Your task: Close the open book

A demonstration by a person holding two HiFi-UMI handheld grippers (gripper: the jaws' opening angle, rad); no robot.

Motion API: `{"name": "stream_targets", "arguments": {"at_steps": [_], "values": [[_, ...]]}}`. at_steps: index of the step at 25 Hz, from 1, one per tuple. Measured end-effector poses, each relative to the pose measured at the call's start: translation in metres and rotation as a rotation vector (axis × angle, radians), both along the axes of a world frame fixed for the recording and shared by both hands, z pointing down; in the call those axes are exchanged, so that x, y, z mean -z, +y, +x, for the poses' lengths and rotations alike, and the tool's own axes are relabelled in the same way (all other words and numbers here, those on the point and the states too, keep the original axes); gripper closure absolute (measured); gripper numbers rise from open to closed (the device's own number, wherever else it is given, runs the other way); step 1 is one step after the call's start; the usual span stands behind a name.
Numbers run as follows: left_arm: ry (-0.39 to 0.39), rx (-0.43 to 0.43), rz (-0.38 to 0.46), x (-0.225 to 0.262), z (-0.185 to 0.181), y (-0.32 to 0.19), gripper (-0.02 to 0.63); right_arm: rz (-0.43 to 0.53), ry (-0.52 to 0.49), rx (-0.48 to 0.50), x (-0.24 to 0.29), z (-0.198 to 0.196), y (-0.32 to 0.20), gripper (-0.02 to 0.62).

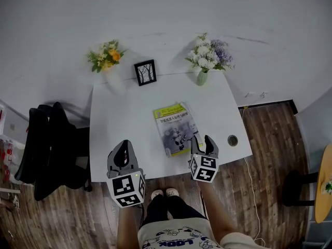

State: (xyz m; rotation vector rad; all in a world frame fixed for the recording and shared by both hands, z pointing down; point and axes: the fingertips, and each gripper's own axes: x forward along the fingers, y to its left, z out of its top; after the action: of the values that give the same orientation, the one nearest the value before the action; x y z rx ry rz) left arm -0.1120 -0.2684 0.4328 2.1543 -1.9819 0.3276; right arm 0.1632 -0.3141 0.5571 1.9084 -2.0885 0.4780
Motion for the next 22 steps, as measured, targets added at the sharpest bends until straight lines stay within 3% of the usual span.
{"name": "stream_targets", "arguments": {"at_steps": [4,11,22], "values": [[0.008,0.018,0.046,0.019,-0.007,-0.003,0.582,0.113,0.057,0.058,0.056,-0.015,-0.009,0.394],[0.017,0.046,0.119,0.053,-0.018,-0.004,0.582,0.284,0.103,0.112,0.142,-0.038,-0.009,0.476],[0.026,0.066,0.178,0.083,-0.031,0.000,0.583,0.423,0.096,0.129,0.200,-0.055,0.001,0.525]]}}
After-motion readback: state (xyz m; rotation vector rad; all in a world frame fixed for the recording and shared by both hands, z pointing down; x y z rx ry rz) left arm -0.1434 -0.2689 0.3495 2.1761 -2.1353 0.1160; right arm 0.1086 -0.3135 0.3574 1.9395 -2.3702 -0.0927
